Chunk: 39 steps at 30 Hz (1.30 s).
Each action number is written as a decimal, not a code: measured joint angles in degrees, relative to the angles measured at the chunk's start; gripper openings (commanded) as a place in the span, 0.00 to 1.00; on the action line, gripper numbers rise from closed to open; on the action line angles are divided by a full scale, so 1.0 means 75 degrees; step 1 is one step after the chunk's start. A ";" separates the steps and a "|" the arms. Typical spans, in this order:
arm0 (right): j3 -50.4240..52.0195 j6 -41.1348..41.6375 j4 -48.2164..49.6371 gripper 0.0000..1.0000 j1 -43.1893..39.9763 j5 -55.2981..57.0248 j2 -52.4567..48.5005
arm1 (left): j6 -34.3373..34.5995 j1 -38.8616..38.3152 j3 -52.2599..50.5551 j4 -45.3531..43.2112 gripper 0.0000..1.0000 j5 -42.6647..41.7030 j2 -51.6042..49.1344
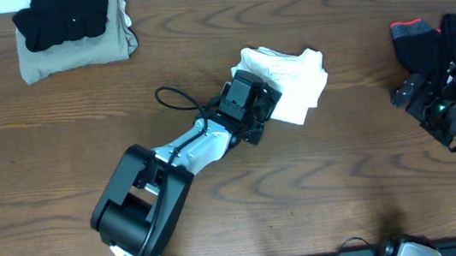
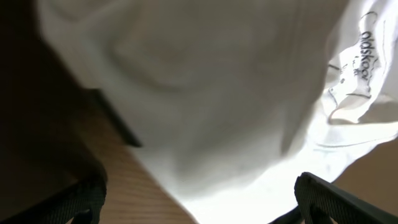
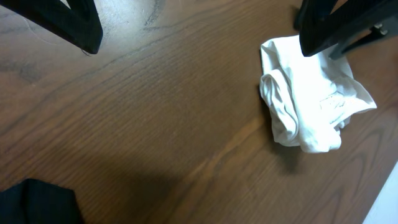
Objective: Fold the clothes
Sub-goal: 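Drag the held bundle leftward toward the folded clothes stack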
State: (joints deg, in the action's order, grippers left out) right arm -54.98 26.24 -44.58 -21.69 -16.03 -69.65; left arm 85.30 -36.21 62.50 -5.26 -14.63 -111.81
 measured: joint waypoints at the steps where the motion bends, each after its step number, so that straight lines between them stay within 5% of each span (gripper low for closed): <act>1: 0.0000 0.0000 0.0003 0.99 0.0000 0.0000 0.0000 | 0.0061 -0.0012 0.0020 -0.0152 0.99 -0.0006 -0.0055; 6: 0.0000 0.0000 0.0003 0.99 0.0000 -0.0003 0.0000 | 0.0522 -0.0108 0.0198 -0.0860 1.00 -0.0035 -0.0443; 11: 0.0000 0.0000 0.0000 0.99 0.0000 0.0000 0.0000 | 0.0860 -0.0128 0.0315 -0.1084 0.63 -0.0070 -0.0752; 16: 0.0000 0.0000 0.0003 0.99 0.0000 0.0000 0.0000 | 0.0889 -0.0052 0.0347 -0.1099 0.48 -0.0195 -0.0895; 19: 0.0000 0.0000 0.0003 0.99 0.0000 0.0000 0.0000 | 0.0912 0.0009 0.0341 -0.1084 0.27 -0.0236 -0.0950; 24: 0.0000 0.0000 0.0000 0.99 0.0000 0.0000 0.0000 | 0.0533 0.0187 0.0335 -0.1075 0.08 -0.0219 -0.1037; 34: 0.0000 0.0000 0.0003 0.99 0.0000 0.0000 0.0000 | -0.1731 0.0953 0.0338 -0.0991 0.06 -0.0198 -0.1043; 39: 0.0000 0.0000 0.0003 0.99 0.0000 0.0000 0.0000 | -0.2780 0.1827 0.0507 0.0044 0.06 -0.0297 -0.0871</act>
State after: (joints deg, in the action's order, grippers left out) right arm -54.98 26.24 -44.56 -21.69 -16.03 -69.65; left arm 64.45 -22.50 66.30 -4.93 -16.86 -118.34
